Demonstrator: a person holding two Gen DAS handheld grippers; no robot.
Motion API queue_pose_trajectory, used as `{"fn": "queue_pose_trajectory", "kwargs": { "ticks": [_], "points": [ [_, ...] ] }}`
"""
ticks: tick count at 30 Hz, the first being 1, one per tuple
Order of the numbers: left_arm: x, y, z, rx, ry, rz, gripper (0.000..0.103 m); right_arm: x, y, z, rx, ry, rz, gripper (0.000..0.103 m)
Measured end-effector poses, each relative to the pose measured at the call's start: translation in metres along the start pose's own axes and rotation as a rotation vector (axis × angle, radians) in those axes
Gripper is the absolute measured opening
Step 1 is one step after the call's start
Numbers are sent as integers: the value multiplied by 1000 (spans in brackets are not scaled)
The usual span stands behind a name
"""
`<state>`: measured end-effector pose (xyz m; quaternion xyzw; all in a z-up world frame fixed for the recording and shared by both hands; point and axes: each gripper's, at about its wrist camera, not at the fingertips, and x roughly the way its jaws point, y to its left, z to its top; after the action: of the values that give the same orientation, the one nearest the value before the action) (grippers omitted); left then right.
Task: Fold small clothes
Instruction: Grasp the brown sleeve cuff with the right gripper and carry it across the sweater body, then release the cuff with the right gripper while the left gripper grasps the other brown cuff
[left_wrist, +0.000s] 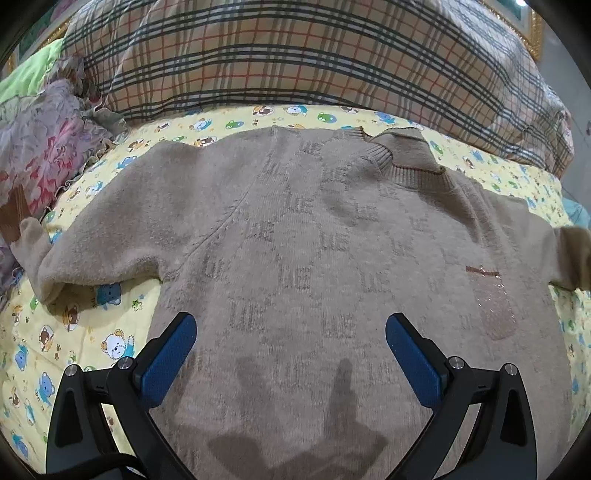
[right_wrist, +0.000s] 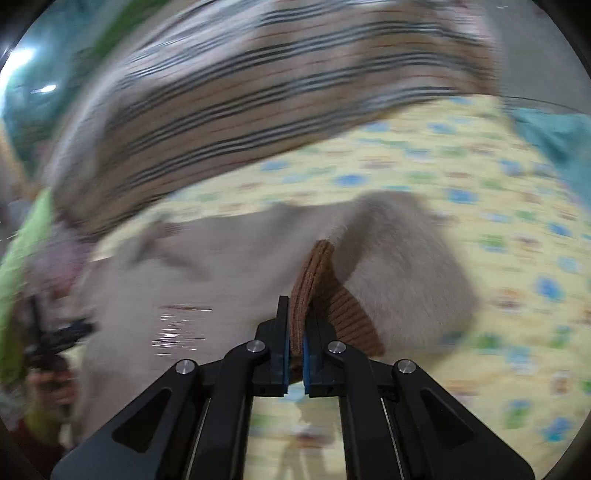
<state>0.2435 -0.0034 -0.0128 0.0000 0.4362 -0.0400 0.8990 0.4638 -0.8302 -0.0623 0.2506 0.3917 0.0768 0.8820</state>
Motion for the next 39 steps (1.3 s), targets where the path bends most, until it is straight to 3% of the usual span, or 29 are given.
{"fn": "queue_pose_trajectory", "kwargs": {
  "ticks": [6,11,17,21,26,28,34,37,39],
  "points": [
    [-12,15,-9,-8,0,-35,103,68,122,3,-72,99,306,6],
    [-13,31,-16,-8,16,-48,103,140,191,-2,-85,203,418,6],
    [-12,37,-15,12,23,-61,103,217,246,-20,-106,321,442,6],
    [-1,36,-8,-4,42,-86,103,243,261,-30,-105,397,429,16],
    [12,29,4,13,51,-107,103,212,246,-27,-76,310,435,22],
    [19,23,13,32,54,-128,103,195,232,-23,-48,266,429,33],
    [57,2,45,44,98,-203,102,131,183,-39,88,155,413,34],
    [73,-12,56,28,124,-287,91,109,167,-61,133,138,386,35],
    [73,-24,58,35,122,-338,68,101,161,-74,153,137,363,35]
  ]
}}
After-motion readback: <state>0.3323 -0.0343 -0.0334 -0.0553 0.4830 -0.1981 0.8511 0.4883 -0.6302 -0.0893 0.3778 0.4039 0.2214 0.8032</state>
